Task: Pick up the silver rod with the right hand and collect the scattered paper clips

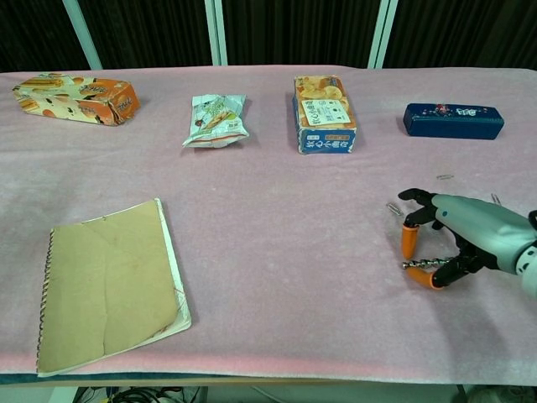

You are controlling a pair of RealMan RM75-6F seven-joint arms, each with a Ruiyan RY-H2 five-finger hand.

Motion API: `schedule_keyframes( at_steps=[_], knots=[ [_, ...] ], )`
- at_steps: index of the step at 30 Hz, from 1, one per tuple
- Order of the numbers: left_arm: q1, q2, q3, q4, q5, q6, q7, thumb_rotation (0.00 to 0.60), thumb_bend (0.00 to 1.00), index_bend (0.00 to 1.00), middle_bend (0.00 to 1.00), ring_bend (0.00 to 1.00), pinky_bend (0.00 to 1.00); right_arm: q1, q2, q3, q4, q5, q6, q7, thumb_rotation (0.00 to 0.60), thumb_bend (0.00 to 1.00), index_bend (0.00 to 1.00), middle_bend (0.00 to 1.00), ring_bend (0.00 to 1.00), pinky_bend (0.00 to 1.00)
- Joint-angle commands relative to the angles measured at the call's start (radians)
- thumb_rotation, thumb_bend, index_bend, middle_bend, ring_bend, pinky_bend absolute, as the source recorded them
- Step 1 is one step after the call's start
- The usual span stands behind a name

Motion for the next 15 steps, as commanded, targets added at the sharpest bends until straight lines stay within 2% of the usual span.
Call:
schedule_keyframes(
  at_steps=[1,15],
  knots=[
    [0.0,0.0,0.0,0.0,0.001,0.0,0.0,0.6,0.28,0.01,0.0,0.0,0.0,0.0,0.001,0.0,-0.003,0.0,0.001,-0.003,0.6,0.27,0.54,0.0,0.0,0.19],
    [0.0,0.0,0.0,0.0,0.0,0.0,0.0,0.6,0.28,0.01,0.0,0.0,0.0,0.004,0.004,-0.002,-0.019,0.013,-0.006,-0.027,0.6,0.27,0.54,0.0,0.03,0.21]
  ],
)
